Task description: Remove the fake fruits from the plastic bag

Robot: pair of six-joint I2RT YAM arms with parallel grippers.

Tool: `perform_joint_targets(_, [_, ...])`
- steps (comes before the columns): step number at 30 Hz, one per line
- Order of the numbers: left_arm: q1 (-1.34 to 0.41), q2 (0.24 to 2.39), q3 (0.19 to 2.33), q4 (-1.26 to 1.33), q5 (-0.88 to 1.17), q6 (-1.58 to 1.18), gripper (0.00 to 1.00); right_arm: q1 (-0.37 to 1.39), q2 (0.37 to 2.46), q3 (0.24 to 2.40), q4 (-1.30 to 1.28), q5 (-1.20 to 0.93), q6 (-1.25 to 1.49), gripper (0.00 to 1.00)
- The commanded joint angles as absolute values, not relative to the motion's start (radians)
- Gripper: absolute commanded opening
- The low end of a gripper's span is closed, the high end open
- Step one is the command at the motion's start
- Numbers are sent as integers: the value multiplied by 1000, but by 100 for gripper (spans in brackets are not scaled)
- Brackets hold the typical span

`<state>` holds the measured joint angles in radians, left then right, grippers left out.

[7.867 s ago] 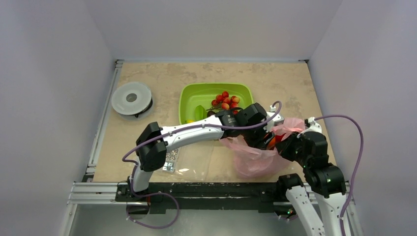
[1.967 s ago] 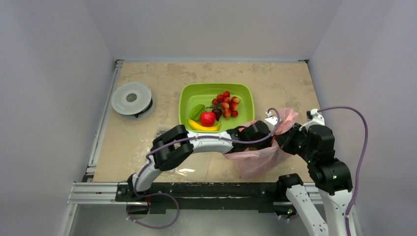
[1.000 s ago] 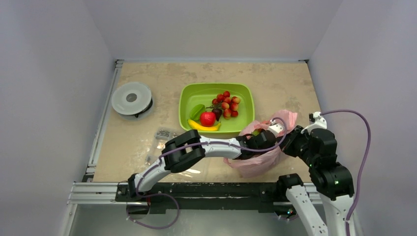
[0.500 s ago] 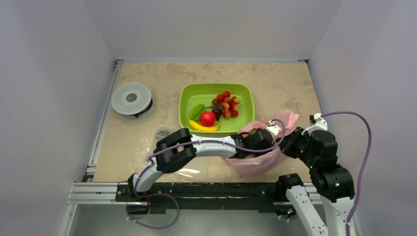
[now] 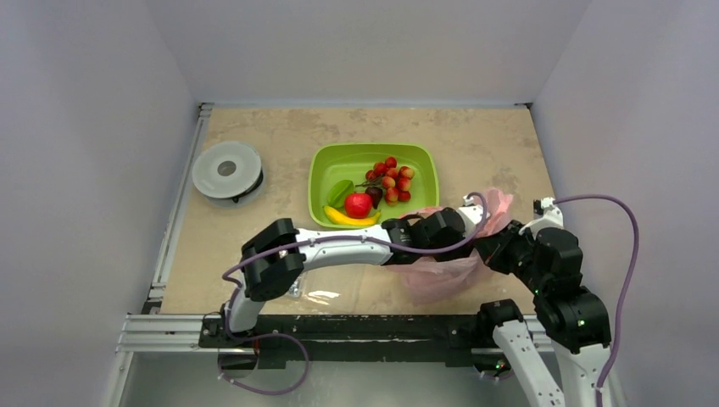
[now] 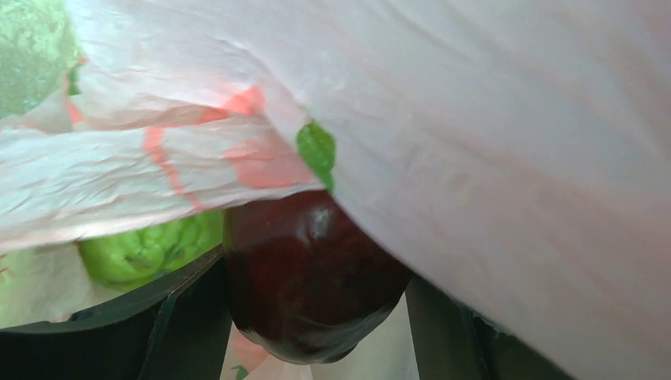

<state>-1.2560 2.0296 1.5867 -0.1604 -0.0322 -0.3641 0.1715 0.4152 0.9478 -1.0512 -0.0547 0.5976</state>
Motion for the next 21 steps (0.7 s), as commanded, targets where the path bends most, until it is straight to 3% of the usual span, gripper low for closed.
perform_joint_targets(1, [-1232,1904,1564,-172,-5,-336,0,170,408,942,-1047,-26,594,0])
perform_joint_targets(21, [-1207,1790,1525,-214,77,-310,0,169,335,958,-1073,83,606,0])
